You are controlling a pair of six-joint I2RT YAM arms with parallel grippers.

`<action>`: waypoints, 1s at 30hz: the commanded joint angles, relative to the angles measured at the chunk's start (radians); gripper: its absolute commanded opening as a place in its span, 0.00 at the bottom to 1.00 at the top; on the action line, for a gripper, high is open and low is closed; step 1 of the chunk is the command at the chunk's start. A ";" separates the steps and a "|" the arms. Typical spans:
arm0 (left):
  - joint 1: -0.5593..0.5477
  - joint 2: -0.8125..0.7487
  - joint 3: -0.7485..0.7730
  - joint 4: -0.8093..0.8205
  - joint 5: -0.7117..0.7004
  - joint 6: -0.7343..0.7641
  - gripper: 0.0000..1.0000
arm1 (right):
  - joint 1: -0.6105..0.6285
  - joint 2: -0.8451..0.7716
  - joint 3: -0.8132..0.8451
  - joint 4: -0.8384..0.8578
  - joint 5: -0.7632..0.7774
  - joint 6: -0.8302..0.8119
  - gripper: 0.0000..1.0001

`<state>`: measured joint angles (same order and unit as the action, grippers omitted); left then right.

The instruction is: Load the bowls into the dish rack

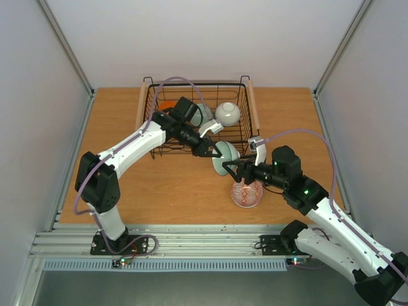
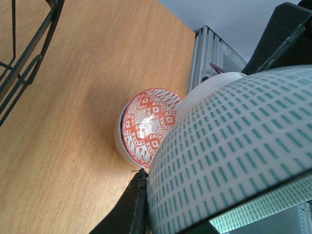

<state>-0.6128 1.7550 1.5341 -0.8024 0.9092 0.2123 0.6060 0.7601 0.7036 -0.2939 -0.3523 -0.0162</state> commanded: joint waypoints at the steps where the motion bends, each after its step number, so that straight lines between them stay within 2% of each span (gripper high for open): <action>1: -0.004 -0.001 0.010 0.054 -0.007 -0.011 0.18 | -0.002 -0.010 0.029 -0.024 0.043 -0.023 0.01; 2: -0.004 -0.009 0.015 0.051 -0.040 -0.006 0.30 | -0.002 -0.006 0.042 -0.045 0.063 -0.037 0.01; 5: 0.003 -0.070 0.009 0.079 -0.176 -0.002 0.51 | -0.002 0.027 0.103 -0.105 0.135 -0.086 0.01; 7: 0.009 -0.122 -0.011 0.107 -0.279 -0.009 0.70 | -0.002 0.063 0.154 -0.134 0.169 -0.120 0.01; 9: 0.020 -0.157 -0.013 0.103 -0.395 0.005 0.79 | -0.002 0.109 0.210 -0.158 0.208 -0.150 0.01; 14: 0.089 -0.241 -0.072 0.171 -0.608 0.026 0.86 | -0.002 0.263 0.375 -0.200 0.323 -0.223 0.01; 18: 0.156 -0.284 -0.101 0.191 -0.591 0.017 0.88 | -0.002 0.521 0.660 -0.376 0.488 -0.248 0.01; 22: 0.168 -0.312 -0.122 0.199 -0.578 0.019 0.89 | 0.000 0.773 0.890 -0.505 0.567 -0.276 0.01; 30: 0.170 -0.317 -0.131 0.202 -0.543 0.020 0.91 | 0.001 1.067 1.243 -0.760 0.787 -0.321 0.01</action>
<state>-0.4427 1.4605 1.4094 -0.6533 0.3470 0.2192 0.6052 1.7668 1.7950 -0.8970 0.2684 -0.2901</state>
